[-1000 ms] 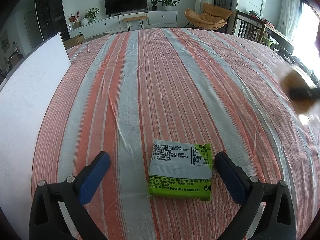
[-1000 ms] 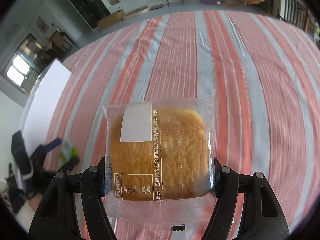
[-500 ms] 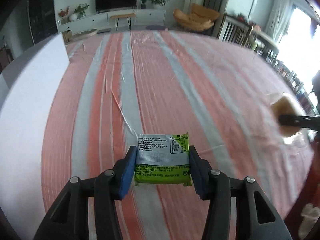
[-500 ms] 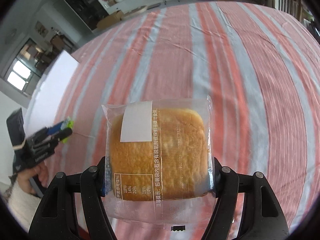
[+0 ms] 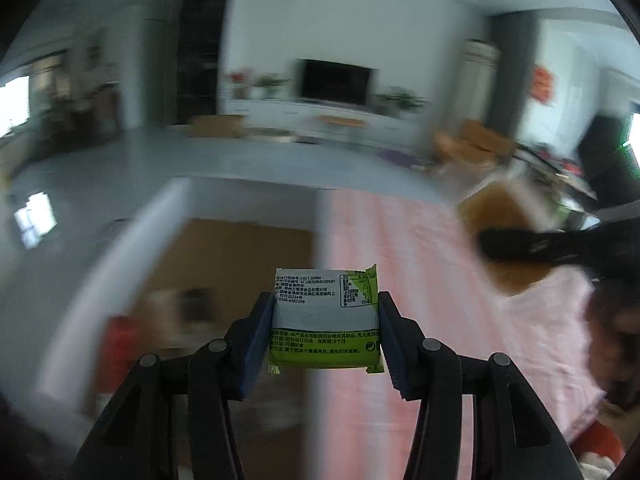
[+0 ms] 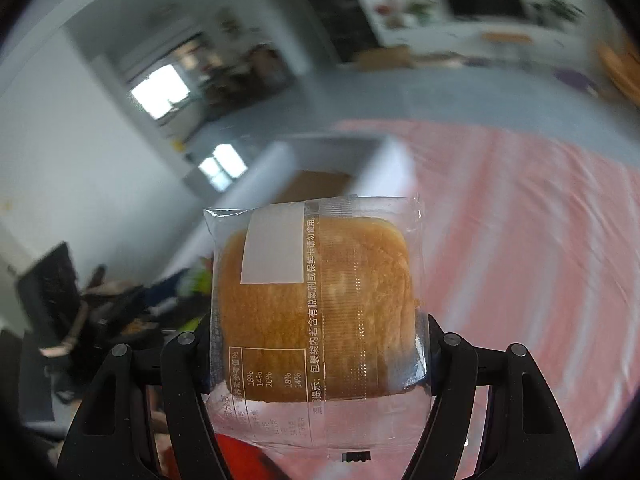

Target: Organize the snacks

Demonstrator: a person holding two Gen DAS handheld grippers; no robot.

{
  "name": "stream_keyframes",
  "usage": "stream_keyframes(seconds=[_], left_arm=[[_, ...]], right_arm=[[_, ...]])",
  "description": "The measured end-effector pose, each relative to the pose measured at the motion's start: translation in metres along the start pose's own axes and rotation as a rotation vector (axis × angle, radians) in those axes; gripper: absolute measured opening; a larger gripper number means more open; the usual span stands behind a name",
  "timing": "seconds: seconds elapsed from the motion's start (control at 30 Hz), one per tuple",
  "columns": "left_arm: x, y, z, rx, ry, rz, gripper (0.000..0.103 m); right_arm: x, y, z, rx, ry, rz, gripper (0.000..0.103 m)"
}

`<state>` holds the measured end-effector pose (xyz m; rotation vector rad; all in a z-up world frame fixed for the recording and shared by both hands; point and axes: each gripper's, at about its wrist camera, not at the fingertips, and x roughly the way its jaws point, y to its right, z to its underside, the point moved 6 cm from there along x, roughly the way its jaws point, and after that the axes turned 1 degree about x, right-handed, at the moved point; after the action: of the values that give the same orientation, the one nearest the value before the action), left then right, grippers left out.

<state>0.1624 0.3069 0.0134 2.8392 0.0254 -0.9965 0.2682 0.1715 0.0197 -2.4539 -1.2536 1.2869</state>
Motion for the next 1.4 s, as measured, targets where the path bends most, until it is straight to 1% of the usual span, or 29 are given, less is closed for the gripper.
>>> stream_keyframes(seconds=[0.03,0.1,0.13,0.17,0.2,0.23,0.3,0.37,0.4,0.47,0.53,0.57,0.63,0.7,0.8,0.83,0.9,0.97,1.03,1.3,1.37,1.4], left_arm=[[0.001,-0.021,0.002,-0.020,-0.007,-0.048,0.050],[0.008,-0.062,0.011,-0.056,-0.035,-0.133,0.051],[0.011,-0.075,0.016,-0.065,-0.051,-0.168,0.052],[0.016,-0.088,0.024,-0.073,-0.076,-0.213,0.056],[0.019,-0.098,0.031,-0.079,-0.097,-0.244,0.062],[0.020,-0.104,0.038,-0.085,-0.110,-0.262,0.065],[0.021,-0.108,0.051,-0.089,-0.106,-0.263,0.079],[0.019,-0.107,0.056,-0.075,-0.085,-0.276,0.085],[0.019,-0.105,0.057,-0.062,-0.079,-0.291,0.086],[0.015,-0.094,0.056,-0.027,-0.064,-0.338,0.088],[0.007,-0.089,0.053,-0.004,-0.040,-0.394,0.094],[0.001,-0.087,0.049,0.001,-0.021,-0.409,0.097],[-0.010,-0.079,0.041,-0.015,0.040,-0.416,0.100],[-0.021,-0.075,0.035,-0.060,0.083,-0.391,0.103],[-0.035,-0.079,0.035,-0.126,0.109,-0.449,0.103],[-0.036,-0.081,0.036,-0.138,0.104,-0.467,0.103],[-0.037,-0.086,0.040,-0.142,0.081,-0.480,0.103],[-0.035,-0.087,0.046,-0.137,0.037,-0.483,0.103],[-0.035,-0.087,0.050,-0.134,0.012,-0.498,0.103],[-0.050,-0.089,0.053,-0.133,0.033,-0.539,0.103],[-0.054,-0.091,0.052,-0.142,0.043,-0.532,0.103],[-0.055,-0.092,0.051,-0.144,0.044,-0.524,0.103]], right_arm=[[0.017,-0.022,-0.008,-0.032,-0.006,-0.014,0.073],[0.045,-0.047,-0.013,-0.060,-0.027,-0.021,0.074],[0.061,-0.056,-0.015,-0.068,-0.040,-0.011,0.076],[0.075,-0.061,-0.015,-0.076,-0.061,0.015,0.079],[0.088,-0.063,-0.016,-0.078,-0.071,0.047,0.083],[0.092,-0.064,-0.017,-0.076,-0.071,0.052,0.083],[0.097,-0.062,-0.024,-0.049,-0.043,0.025,0.083],[0.098,-0.063,-0.027,-0.034,-0.020,-0.001,0.084],[0.095,-0.064,-0.029,-0.040,-0.010,0.002,0.084],[0.086,-0.066,-0.032,-0.074,0.036,0.039,0.084],[0.074,-0.069,-0.032,-0.117,0.072,0.084,0.087],[0.071,-0.069,-0.031,-0.134,0.078,0.101,0.088],[0.067,-0.064,-0.022,-0.171,0.072,0.154,0.088],[0.063,-0.059,-0.012,-0.195,0.056,0.190,0.088],[0.060,-0.049,0.008,-0.205,0.024,0.218,0.088],[0.059,-0.048,0.013,-0.208,0.017,0.222,0.088],[0.057,-0.046,0.026,-0.217,-0.004,0.235,0.088],[0.057,-0.045,0.036,-0.221,-0.024,0.245,0.088],[0.057,-0.048,0.045,-0.231,-0.035,0.247,0.088],[0.057,-0.067,0.054,-0.283,-0.033,0.249,0.088],[0.056,-0.071,0.054,-0.283,-0.019,0.249,0.088],[0.053,-0.074,0.053,-0.281,0.003,0.250,0.088]])
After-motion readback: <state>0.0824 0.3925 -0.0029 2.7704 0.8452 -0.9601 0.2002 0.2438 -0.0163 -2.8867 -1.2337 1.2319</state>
